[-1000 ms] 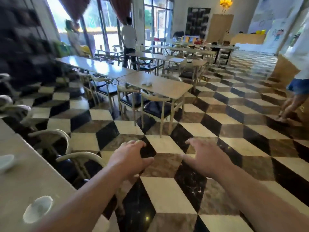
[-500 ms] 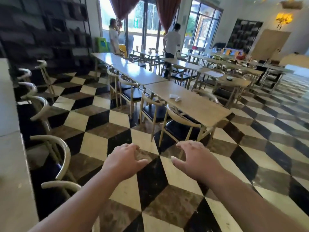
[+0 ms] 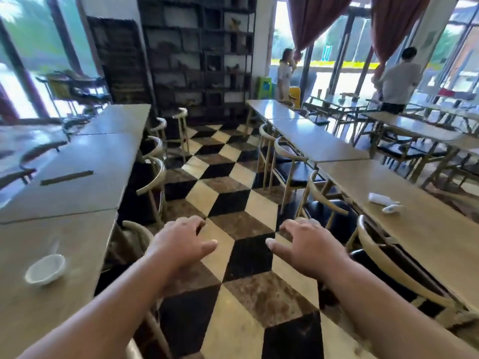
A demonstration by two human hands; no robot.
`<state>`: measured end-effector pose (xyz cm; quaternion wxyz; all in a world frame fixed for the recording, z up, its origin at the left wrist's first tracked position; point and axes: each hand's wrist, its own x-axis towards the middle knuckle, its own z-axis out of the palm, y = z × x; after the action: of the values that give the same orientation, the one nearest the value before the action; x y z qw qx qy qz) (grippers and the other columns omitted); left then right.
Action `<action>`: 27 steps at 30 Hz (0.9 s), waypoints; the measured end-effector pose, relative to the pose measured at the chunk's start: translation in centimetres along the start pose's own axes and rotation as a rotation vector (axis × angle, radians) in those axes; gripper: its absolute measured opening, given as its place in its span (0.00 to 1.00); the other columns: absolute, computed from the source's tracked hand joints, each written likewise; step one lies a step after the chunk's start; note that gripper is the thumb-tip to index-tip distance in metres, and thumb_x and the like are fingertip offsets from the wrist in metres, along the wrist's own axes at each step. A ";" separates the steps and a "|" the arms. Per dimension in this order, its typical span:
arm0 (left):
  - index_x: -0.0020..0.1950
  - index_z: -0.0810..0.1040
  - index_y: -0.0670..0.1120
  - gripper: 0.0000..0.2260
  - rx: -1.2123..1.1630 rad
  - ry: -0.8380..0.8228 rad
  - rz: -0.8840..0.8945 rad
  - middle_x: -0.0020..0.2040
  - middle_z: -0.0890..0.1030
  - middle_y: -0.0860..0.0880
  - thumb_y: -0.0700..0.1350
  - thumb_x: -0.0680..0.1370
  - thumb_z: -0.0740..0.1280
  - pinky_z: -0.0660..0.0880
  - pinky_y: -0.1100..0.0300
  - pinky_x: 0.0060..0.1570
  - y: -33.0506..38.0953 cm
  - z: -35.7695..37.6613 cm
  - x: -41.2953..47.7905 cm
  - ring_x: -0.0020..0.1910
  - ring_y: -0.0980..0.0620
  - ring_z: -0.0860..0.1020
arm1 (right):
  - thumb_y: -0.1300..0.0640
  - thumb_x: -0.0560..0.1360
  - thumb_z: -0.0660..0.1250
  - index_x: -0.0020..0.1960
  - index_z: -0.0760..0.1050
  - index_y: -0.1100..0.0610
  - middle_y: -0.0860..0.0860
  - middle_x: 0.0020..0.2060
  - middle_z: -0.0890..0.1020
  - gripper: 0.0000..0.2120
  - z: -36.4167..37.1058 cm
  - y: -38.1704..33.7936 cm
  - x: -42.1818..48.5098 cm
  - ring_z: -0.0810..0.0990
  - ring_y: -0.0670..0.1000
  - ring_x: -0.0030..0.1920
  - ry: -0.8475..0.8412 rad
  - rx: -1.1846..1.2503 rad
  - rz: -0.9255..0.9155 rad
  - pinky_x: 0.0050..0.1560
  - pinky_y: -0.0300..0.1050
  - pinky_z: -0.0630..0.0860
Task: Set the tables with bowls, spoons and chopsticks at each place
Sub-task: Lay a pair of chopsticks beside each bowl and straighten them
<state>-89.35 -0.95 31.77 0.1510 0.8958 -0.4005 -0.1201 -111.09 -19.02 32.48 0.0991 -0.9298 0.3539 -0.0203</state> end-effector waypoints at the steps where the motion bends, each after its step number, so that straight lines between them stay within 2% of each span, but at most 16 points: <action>1: 0.78 0.72 0.57 0.33 0.000 0.016 -0.054 0.74 0.77 0.52 0.69 0.76 0.70 0.78 0.45 0.67 -0.3 -0.6 1.8 0.72 0.47 0.75 | 0.23 0.76 0.56 0.73 0.73 0.47 0.49 0.68 0.79 0.37 -0.5 0.2 3.2 0.74 0.52 0.71 -0.009 0.011 -0.034 0.69 0.54 0.76; 3: 0.76 0.73 0.58 0.34 0.023 0.059 -0.164 0.71 0.79 0.52 0.71 0.73 0.70 0.79 0.45 0.64 -0.9 -1.6 5.1 0.69 0.47 0.77 | 0.24 0.76 0.57 0.73 0.74 0.46 0.49 0.68 0.79 0.35 -1.6 0.0 9.2 0.74 0.53 0.71 -0.038 0.010 -0.115 0.68 0.55 0.75; 6: 0.73 0.75 0.58 0.39 0.022 0.143 -0.307 0.68 0.80 0.50 0.76 0.66 0.64 0.76 0.47 0.64 -2.3 -2.6 9.3 0.67 0.46 0.77 | 0.26 0.77 0.60 0.74 0.73 0.47 0.50 0.68 0.79 0.34 -3.0 -1.9 17.3 0.74 0.53 0.71 -0.060 0.019 -0.258 0.68 0.54 0.76; 9: 0.74 0.74 0.56 0.33 -0.004 0.152 -0.428 0.70 0.78 0.49 0.69 0.73 0.70 0.73 0.49 0.65 -3.7 -4.4 12.1 0.69 0.44 0.75 | 0.26 0.77 0.61 0.76 0.71 0.48 0.49 0.70 0.78 0.36 -3.1 -5.2 24.3 0.74 0.53 0.72 -0.077 0.030 -0.376 0.69 0.53 0.76; 12: 0.75 0.73 0.57 0.30 -0.028 0.183 -0.501 0.73 0.76 0.50 0.66 0.76 0.71 0.73 0.49 0.66 -6.1 -5.9 15.1 0.71 0.45 0.73 | 0.25 0.77 0.60 0.77 0.71 0.47 0.48 0.72 0.78 0.37 -2.1 -9.3 30.6 0.73 0.51 0.74 -0.085 0.052 -0.495 0.71 0.52 0.75; 17: 0.77 0.70 0.59 0.30 -0.106 0.221 -0.590 0.75 0.75 0.52 0.67 0.76 0.69 0.74 0.49 0.66 -13.8 -6.9 22.2 0.72 0.47 0.73 | 0.26 0.77 0.60 0.75 0.72 0.46 0.46 0.70 0.79 0.34 0.6 -17.1 40.6 0.74 0.50 0.72 -0.090 -0.014 -0.642 0.69 0.51 0.74; 20: 0.76 0.72 0.58 0.30 -0.162 0.276 -0.642 0.73 0.77 0.52 0.67 0.77 0.68 0.75 0.51 0.61 -19.5 -7.6 27.4 0.68 0.48 0.76 | 0.27 0.78 0.60 0.76 0.72 0.46 0.46 0.69 0.79 0.34 2.8 -22.3 47.0 0.75 0.50 0.72 -0.111 -0.090 -0.702 0.69 0.50 0.74; 23: 0.76 0.72 0.58 0.29 -0.244 0.301 -0.688 0.72 0.77 0.52 0.66 0.77 0.69 0.73 0.55 0.55 -24.9 -9.2 31.9 0.67 0.50 0.76 | 0.27 0.78 0.59 0.77 0.71 0.46 0.46 0.68 0.79 0.34 3.4 -27.7 53.2 0.75 0.49 0.70 -0.125 -0.159 -0.737 0.69 0.49 0.75; 27: 0.77 0.71 0.56 0.32 -0.285 0.360 -0.742 0.76 0.75 0.51 0.66 0.75 0.69 0.76 0.51 0.64 -31.1 -13.3 35.9 0.70 0.48 0.76 | 0.28 0.79 0.60 0.76 0.71 0.47 0.46 0.67 0.79 0.33 2.2 -35.3 60.8 0.75 0.50 0.70 -0.127 -0.129 -0.796 0.67 0.48 0.75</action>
<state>-40.36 -6.01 29.25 0.2872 0.9558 0.0021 -0.0622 -42.30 -33.12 35.33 0.0464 -0.9979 -0.0399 0.0226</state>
